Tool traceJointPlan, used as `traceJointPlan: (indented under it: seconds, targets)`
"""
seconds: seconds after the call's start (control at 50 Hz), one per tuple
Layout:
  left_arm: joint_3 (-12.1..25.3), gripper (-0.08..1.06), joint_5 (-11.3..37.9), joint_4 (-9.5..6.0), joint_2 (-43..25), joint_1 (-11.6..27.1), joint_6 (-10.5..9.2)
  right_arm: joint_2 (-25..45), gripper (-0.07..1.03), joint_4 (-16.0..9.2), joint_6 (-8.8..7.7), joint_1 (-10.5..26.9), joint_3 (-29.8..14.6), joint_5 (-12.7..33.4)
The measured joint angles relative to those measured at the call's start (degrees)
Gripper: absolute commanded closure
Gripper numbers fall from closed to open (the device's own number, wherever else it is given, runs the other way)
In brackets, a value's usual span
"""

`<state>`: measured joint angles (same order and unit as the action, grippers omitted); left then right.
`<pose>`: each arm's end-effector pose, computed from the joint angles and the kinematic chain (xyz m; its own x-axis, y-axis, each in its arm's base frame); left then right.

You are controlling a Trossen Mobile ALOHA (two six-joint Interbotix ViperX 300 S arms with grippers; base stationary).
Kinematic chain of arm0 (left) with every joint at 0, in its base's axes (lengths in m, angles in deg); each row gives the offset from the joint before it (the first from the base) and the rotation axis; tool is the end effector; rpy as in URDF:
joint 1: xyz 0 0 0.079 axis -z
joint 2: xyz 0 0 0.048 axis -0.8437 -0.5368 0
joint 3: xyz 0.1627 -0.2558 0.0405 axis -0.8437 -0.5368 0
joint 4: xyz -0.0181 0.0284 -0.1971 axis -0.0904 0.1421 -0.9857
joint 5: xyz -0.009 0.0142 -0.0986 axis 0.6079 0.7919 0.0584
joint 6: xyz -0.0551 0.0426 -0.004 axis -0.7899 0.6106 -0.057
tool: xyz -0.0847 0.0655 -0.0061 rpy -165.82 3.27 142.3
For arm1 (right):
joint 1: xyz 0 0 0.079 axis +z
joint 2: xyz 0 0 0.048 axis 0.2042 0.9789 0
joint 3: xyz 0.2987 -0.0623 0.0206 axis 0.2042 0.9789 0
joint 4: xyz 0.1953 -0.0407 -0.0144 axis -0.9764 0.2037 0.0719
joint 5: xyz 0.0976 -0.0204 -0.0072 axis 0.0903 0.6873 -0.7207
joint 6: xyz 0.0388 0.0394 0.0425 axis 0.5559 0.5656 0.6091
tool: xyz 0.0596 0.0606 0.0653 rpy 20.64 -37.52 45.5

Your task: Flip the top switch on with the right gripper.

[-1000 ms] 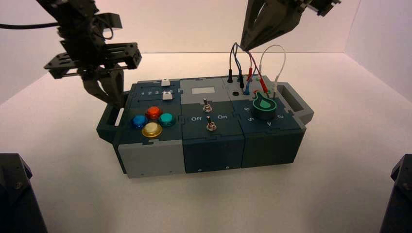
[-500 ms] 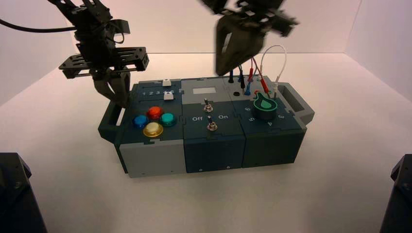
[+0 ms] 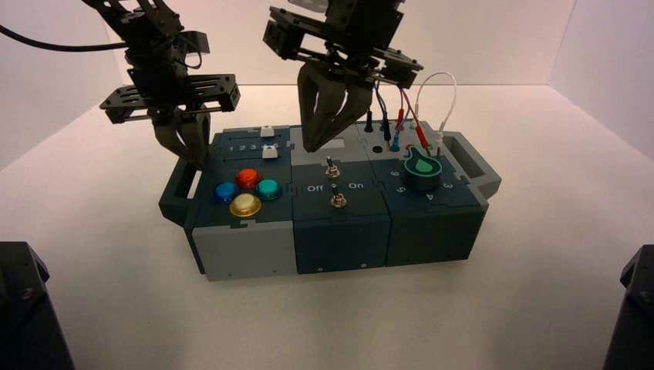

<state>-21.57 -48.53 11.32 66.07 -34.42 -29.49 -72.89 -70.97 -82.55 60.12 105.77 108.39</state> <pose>0.2483 -0.1206 -0.0013 0.0663 -0.1107 -0.9916 0.0652 0.9922 -0.1064 0.1984 0.2958 0.0795 -0.0421 0.3648 -0.9301 -0.4594 0.8197 0.3423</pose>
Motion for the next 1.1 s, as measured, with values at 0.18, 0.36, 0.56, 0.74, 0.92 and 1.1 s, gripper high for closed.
traceJointPlan:
  seconds: [0.18, 0.36, 0.56, 0.74, 0.92, 1.1]
  targets:
    - [0.18, 1.0, 0.0, 0.0, -0.18, 0.0, 0.0, 3.78, 0.99, -0.09, 2.2, 0.09, -2.55, 0.0]
    - [0.26, 1.0, 0.0, -0.09, -0.35, 0.0, 0.09, 6.24, 0.98, 0.79, 5.19, 0.09, -4.75, 0.09]
    - [0.26, 1.0, 0.0, -0.09, -0.44, 0.09, 0.09, 7.91, 0.98, 6.42, 10.99, 0.0, -5.71, 2.02]
    - [0.26, 1.0, 0.0, -0.09, -0.44, 0.09, 0.18, 8.09, 0.98, 14.24, 17.05, -0.09, -7.38, 6.15]
    - [0.35, 1.0, 0.0, -0.09, -0.44, 0.09, 0.18, 8.17, 0.98, 16.88, 18.72, -0.09, -9.93, 8.44]
    - [0.35, 1.0, 0.0, -0.09, -0.53, 0.09, 0.35, 9.23, 0.98, 16.96, 19.25, -0.09, -11.43, 9.67]
